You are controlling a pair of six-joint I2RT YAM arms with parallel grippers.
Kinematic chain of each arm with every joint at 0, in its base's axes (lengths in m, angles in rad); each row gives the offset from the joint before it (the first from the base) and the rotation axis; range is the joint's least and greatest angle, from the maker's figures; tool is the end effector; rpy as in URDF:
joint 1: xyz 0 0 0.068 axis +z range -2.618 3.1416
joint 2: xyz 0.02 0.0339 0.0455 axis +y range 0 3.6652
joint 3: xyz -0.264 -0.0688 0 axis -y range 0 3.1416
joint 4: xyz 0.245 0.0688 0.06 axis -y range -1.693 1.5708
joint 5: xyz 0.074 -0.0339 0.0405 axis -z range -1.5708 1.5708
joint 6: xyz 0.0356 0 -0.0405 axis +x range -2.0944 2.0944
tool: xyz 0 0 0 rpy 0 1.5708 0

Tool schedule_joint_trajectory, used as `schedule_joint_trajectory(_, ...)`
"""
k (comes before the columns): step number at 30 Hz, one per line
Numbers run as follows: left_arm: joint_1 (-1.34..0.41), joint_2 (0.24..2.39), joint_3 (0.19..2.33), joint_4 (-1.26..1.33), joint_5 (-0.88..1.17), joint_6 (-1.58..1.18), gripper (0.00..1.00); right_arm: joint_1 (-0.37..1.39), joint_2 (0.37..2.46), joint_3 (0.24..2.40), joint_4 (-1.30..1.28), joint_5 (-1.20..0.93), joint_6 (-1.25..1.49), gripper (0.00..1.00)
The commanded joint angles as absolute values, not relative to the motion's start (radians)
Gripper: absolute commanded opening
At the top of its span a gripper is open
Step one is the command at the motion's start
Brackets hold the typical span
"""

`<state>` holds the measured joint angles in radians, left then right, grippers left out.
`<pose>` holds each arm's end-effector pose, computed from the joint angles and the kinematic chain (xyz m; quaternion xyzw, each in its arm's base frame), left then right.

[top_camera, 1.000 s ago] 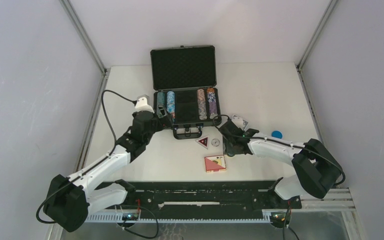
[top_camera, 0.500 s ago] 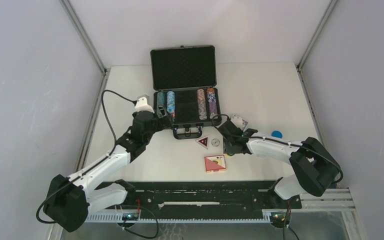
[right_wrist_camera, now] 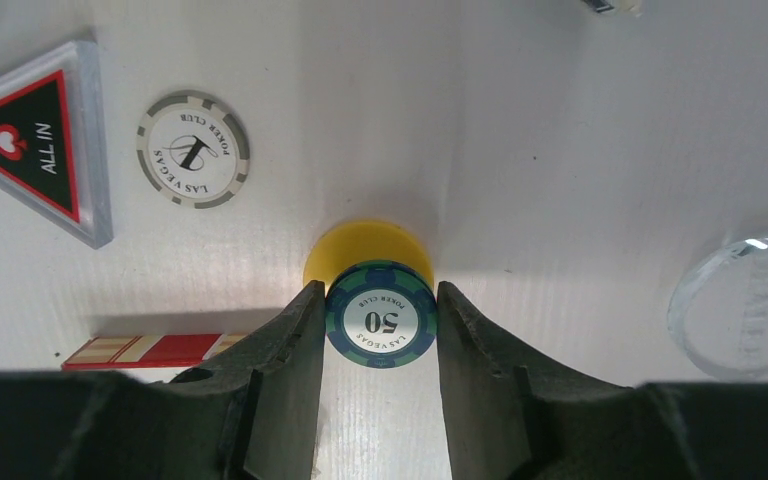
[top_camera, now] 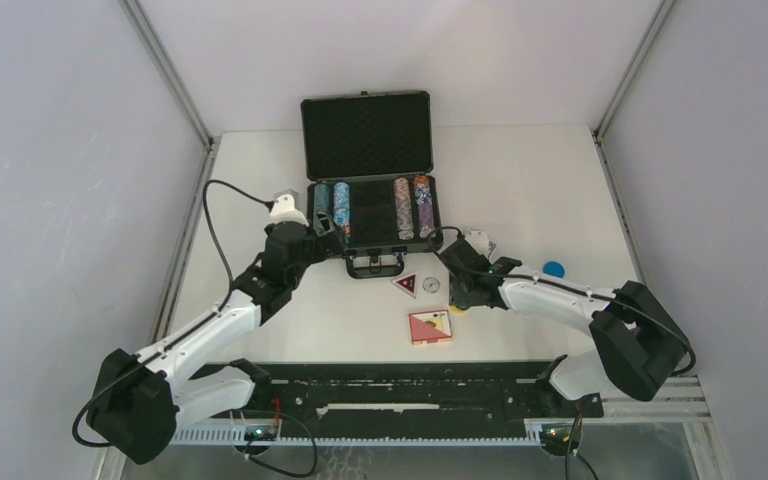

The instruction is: Pack up texas hold em set

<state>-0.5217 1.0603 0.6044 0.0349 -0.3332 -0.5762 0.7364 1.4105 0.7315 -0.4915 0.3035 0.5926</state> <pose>0.2101 -0.1073 0.2459 -0.1127 0.8249 -0.1611 0.5301 0.1911 0.1589 0.1675 -0.0396 0.9684 0.0046 0.2461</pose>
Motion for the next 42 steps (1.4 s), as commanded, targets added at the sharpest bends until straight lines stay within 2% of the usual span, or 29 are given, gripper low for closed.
schedule_joint_trajectory(1,-0.529,1.055,0.645,0.058,-0.325,-0.575,1.00,0.718,1.355,0.735,-0.485,0.297,0.590,0.33)
schedule_joint_trajectory(9,-0.529,1.068,0.652,0.061,-0.298,-0.567,1.00,0.694,1.327,0.737,-0.480,0.272,0.574,0.32)
schedule_joint_trajectory(17,-0.535,1.246,0.822,0.010,0.152,-0.547,0.97,0.696,1.261,0.766,-0.503,0.261,0.538,0.32)
schedule_joint_trajectory(25,-0.550,1.443,1.001,-0.085,0.399,-0.543,0.95,0.738,1.235,0.814,-0.545,0.270,0.509,0.32)
schedule_joint_trajectory(31,-0.562,1.511,1.047,-0.111,0.412,-0.552,0.95,0.744,1.258,0.845,-0.546,0.273,0.484,0.32)
schedule_joint_trajectory(35,-0.563,1.491,1.039,-0.148,0.342,-0.533,0.95,0.731,1.272,0.848,-0.544,0.268,0.481,0.31)
schedule_joint_trajectory(42,-0.629,1.367,0.873,-0.048,0.194,-0.489,0.96,0.686,1.267,0.852,-0.542,0.234,0.488,0.30)
